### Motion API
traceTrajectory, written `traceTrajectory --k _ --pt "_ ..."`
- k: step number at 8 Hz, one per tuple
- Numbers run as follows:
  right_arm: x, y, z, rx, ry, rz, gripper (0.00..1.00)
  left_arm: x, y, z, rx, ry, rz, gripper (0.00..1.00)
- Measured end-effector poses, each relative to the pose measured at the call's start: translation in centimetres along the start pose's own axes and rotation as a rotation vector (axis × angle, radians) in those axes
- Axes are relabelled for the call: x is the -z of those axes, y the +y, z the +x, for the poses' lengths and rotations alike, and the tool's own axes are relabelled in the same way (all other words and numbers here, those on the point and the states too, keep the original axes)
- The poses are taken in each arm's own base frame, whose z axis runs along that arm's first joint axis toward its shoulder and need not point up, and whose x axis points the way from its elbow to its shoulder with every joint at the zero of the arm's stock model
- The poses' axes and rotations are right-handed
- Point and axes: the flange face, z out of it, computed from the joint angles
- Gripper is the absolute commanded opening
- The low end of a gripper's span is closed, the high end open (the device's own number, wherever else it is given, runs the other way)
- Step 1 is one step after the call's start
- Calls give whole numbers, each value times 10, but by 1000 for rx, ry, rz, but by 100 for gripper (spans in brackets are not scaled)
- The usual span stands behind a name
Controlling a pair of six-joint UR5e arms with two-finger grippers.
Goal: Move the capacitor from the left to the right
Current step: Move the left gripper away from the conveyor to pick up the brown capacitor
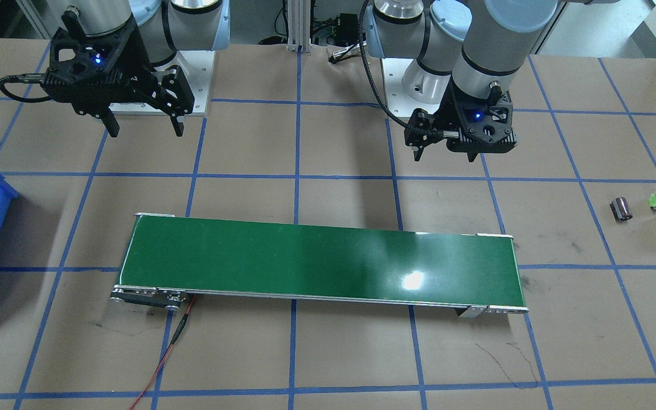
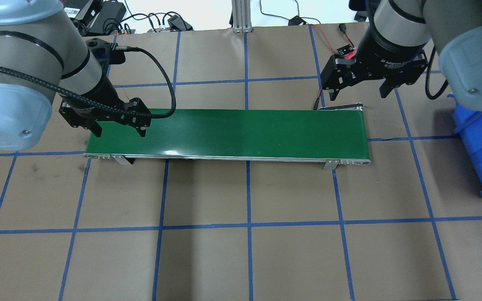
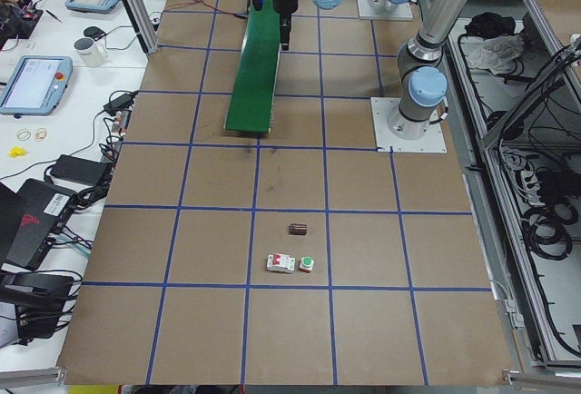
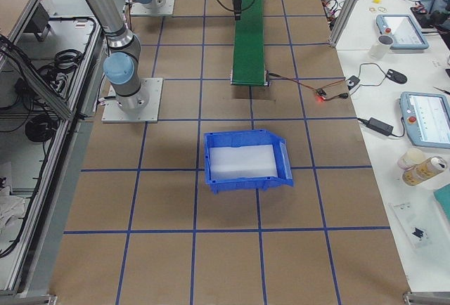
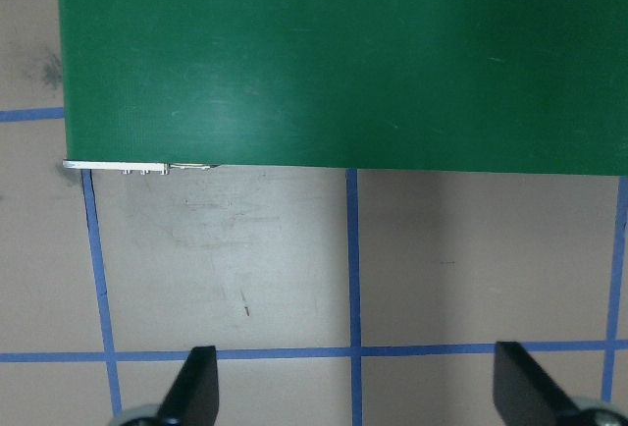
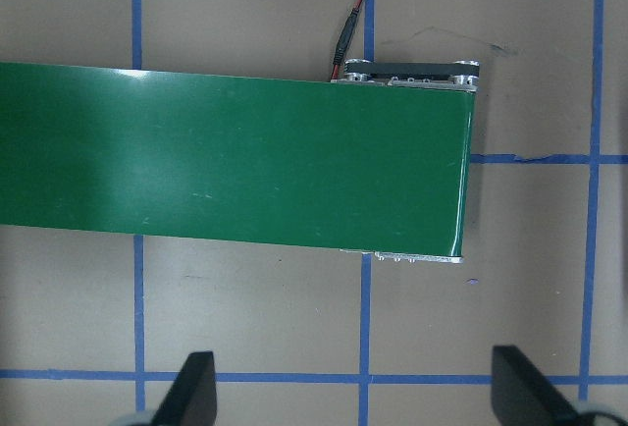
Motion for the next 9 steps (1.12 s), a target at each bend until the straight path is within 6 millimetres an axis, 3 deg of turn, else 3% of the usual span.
traceTrajectory --k 3,5,7,9 --pt "0 0 0 2 1 -1 100 0 1 0 -12 1 -1 100" --pt "1 1 0 1 2 2 100 3 -2 -13 -35 -5 5 100" --pt "2 0 0 0 1 7 100 -1 -8 -51 -2 -9 -8 100" --pt "3 0 0 -1 0 14 100 -8 -13 -124 24 -2 -25 100"
